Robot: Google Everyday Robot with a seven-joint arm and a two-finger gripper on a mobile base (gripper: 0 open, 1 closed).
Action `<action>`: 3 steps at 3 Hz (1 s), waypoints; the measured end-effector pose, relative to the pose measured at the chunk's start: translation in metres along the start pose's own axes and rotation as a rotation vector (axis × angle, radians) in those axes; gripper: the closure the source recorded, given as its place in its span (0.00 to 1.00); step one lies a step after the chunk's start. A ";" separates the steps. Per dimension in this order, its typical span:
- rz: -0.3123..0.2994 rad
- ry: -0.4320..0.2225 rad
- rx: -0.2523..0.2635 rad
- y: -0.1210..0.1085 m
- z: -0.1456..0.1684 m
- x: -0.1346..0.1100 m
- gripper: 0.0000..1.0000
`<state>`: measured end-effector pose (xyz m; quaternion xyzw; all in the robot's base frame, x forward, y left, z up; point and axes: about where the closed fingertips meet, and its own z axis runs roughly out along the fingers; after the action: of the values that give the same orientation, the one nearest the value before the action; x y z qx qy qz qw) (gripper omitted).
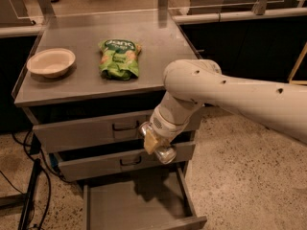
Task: Place redbull can into bottom drawer
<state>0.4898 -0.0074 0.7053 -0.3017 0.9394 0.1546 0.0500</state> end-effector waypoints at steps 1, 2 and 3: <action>0.016 0.021 -0.037 -0.002 0.025 0.004 1.00; 0.055 0.056 -0.082 -0.009 0.076 0.010 1.00; 0.085 0.095 -0.137 -0.012 0.128 0.014 1.00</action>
Offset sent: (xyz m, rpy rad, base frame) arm -0.0008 0.0198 -0.1415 0.0606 0.1845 -0.0532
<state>0.4853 0.0165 0.5785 -0.2715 0.9398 0.2062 -0.0222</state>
